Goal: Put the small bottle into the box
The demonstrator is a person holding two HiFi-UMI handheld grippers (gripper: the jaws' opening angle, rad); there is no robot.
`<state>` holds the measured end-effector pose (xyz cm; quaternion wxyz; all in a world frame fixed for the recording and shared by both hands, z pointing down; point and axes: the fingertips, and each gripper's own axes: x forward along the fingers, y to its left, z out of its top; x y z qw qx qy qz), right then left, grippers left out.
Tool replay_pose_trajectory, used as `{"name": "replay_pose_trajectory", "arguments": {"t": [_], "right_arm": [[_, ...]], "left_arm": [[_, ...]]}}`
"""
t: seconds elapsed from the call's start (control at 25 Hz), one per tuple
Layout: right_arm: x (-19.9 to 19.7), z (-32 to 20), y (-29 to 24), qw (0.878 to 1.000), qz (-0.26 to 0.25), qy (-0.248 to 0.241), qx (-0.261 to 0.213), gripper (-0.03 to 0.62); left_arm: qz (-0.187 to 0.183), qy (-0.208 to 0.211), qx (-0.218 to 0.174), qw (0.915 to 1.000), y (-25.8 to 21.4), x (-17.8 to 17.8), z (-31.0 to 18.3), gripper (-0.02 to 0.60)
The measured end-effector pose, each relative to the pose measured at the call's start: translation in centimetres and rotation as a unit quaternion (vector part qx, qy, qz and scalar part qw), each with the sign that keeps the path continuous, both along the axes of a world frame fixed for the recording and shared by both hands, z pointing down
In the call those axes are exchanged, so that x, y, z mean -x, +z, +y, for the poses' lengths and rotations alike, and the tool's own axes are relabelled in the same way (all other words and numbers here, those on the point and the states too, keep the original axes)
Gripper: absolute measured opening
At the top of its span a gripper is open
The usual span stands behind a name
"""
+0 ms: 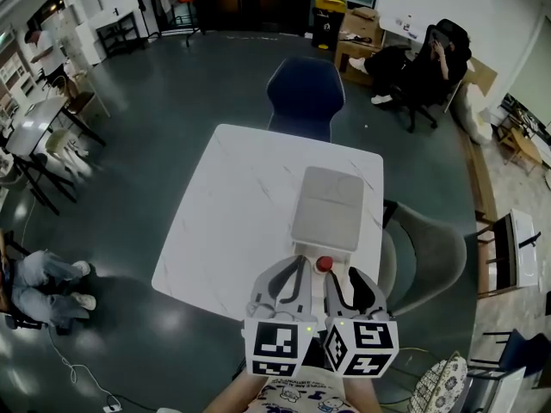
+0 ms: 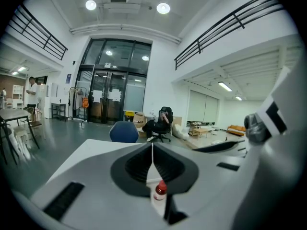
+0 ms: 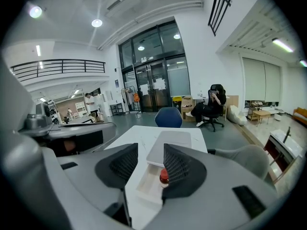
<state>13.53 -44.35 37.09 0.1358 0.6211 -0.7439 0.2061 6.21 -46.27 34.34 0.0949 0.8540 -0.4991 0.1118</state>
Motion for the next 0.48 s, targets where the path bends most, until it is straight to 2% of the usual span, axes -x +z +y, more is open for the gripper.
{"name": "replay_pose_trajectory", "arguments": {"t": [0.48], "right_arm": [[0.08, 0.24, -0.01, 1.000, 0.006, 0.005, 0.003, 0.176]], "left_arm": [[0.001, 0.003, -0.003, 1.0000, -0.28, 0.31, 0.26, 0.020]]}}
